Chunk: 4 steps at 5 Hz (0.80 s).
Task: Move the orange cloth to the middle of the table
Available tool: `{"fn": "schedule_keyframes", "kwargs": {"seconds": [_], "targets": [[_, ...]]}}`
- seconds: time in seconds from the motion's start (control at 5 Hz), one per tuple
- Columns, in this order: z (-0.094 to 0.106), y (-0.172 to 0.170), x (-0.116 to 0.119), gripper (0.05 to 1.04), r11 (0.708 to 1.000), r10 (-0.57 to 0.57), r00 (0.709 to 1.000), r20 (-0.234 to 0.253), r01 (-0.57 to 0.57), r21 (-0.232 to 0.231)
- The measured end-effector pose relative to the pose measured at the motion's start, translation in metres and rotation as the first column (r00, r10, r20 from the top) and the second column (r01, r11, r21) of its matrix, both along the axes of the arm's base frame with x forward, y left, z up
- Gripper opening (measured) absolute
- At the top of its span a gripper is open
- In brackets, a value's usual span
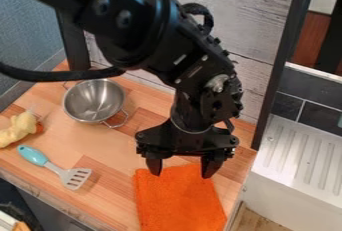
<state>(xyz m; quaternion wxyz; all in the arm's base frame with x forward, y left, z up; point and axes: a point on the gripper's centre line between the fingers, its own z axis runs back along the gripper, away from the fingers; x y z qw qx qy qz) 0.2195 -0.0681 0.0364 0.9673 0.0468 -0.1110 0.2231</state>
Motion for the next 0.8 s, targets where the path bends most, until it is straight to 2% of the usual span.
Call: {"fn": "schedule_keyframes", "kwargs": {"seconds": [0.2,0.4,0.8], "targets": [[-0.005,0.001,-0.003,1.001,1.000,0.001,1.000,-0.018,-0.001,0.005],[-0.019,0.001,-0.008,1.001,1.000,-0.014,0.999,-0.044,0.014,-0.012],[-0.041,0.003,-0.011,1.001,0.999,-0.010,0.998,-0.059,0.007,-0.050]]}}
